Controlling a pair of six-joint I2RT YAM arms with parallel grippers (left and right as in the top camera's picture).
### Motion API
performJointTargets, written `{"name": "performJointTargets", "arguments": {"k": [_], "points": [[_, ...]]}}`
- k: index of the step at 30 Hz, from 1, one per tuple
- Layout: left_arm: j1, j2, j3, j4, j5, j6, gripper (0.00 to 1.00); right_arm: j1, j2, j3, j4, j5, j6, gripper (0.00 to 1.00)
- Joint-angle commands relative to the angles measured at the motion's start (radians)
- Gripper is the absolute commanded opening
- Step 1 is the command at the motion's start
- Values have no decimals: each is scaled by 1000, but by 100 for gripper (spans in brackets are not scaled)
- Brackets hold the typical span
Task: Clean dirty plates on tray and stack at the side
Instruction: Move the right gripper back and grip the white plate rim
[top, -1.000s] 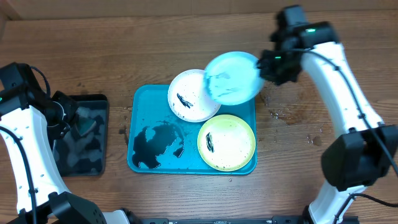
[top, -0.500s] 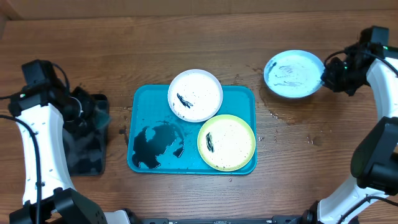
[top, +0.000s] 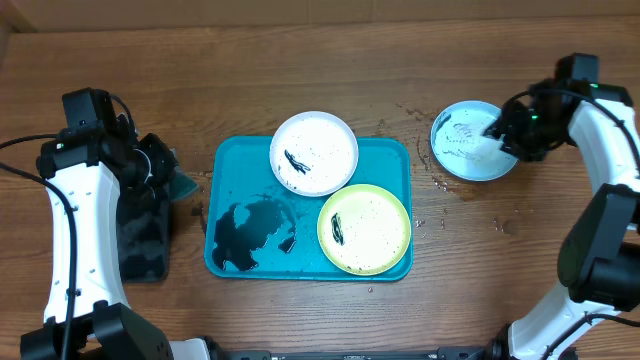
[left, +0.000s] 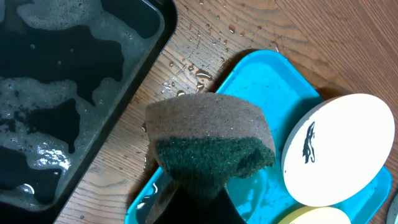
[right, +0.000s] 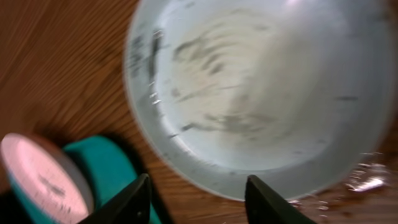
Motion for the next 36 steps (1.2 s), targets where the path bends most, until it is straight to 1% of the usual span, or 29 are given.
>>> {"name": "performJointTargets", "arguments": {"k": [1,3,4,5,6,7,8,10,12,14,16,18,19,20,22,23,24,26,28,30,33,36], "points": [[-6,-2,-1,2,13,23,4,112,-6,-2,11,-217,-81,56],[-6,-2,-1,2,13,23,4,195,-6,-2,36,-201,-81,60],[-6,-2,-1,2,13,23,4,254,-6,-3,64,-162,-80,69],[-7,-2,-1,2,13,23,4,292,-5,-3,87,-126,-80,75],[-7,-2,-1,2,13,23,4,350,-5,-4,123,-64,-71,92],[-7,-2,-1,2,13,23,4,388,-3,-4,146,-10,-50,94],[-7,-2,-1,2,13,23,4,435,3,-4,174,71,-6,94],[-8,-2,-1,2,21,23,4,514,20,-4,221,170,45,94],[-8,-2,-1,2,37,29,4,592,52,-4,281,244,57,94],[-8,-2,-1,1,39,31,4,623,72,-4,309,296,66,94],[-8,-2,-1,1,39,31,4,653,99,-4,349,355,117,93],[-8,-2,-1,-2,39,31,4,666,121,-4,380,359,133,89],[-8,-2,-1,-3,39,31,4,669,126,-4,389,356,137,83],[-8,-2,-1,-2,39,31,4,672,145,-4,396,354,161,71],[-8,-2,-1,0,39,31,4,672,163,-4,392,330,164,67],[-8,-2,-1,1,39,31,4,674,167,-4,381,305,165,55],[-8,-2,-1,1,39,31,4,681,167,-4,381,293,165,51],[-8,-2,-1,1,39,31,4,700,167,-4,381,291,165,47],[-8,-2,-1,1,39,31,4,721,167,-4,368,291,175,31],[-8,-2,-1,2,39,31,4,745,167,-4,342,286,219,22],[-8,-2,-1,1,39,31,4,793,166,-1,304,203,266,20],[-8,-2,-1,2,38,31,4,842,163,42,243,117,266,22]]}}
